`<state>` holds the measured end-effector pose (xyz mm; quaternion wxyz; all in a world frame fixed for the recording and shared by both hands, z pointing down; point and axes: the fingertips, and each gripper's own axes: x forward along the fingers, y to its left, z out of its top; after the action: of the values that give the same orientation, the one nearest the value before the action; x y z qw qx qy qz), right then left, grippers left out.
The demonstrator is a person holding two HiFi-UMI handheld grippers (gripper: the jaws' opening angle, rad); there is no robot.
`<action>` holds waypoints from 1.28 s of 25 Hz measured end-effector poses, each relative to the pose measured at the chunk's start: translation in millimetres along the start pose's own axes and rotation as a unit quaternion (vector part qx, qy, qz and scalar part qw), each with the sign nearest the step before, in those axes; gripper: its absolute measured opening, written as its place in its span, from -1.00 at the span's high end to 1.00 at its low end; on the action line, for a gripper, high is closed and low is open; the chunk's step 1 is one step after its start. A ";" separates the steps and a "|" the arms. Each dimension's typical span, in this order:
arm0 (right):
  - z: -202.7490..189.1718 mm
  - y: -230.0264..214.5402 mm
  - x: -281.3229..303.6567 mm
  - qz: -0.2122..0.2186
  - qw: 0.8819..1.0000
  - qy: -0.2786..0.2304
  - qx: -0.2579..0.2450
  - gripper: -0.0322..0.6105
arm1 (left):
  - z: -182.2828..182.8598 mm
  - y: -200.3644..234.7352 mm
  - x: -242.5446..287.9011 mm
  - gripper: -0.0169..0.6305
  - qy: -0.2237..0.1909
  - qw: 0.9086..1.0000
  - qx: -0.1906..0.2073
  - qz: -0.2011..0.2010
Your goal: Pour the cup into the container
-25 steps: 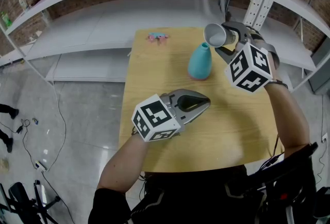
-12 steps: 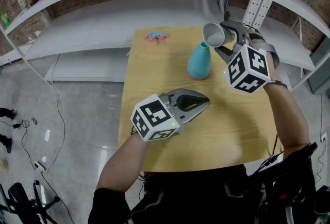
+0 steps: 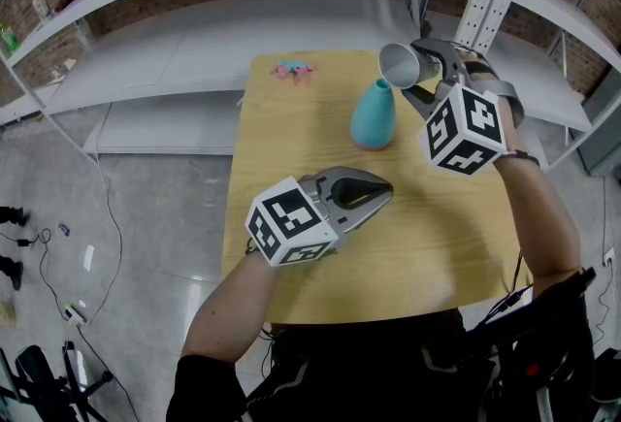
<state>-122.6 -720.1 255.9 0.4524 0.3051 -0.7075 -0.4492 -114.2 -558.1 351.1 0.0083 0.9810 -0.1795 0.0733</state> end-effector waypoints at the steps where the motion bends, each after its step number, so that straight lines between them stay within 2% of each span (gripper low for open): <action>1: 0.0 -0.1 -0.1 -0.001 1.000 0.001 -0.001 0.02 | 0.0 -0.1 0.0 0.94 0.000 1.000 0.000 0.000; 32: 2.4 0.1 1.3 -0.011 1.000 0.007 -0.024 0.02 | -0.5 -1.0 0.3 0.94 0.000 1.000 0.001 -0.003</action>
<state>-125.3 -720.4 256.0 0.4598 0.3048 -0.6899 -0.4688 -113.7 -557.2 351.7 0.0080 0.9815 -0.1766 0.0735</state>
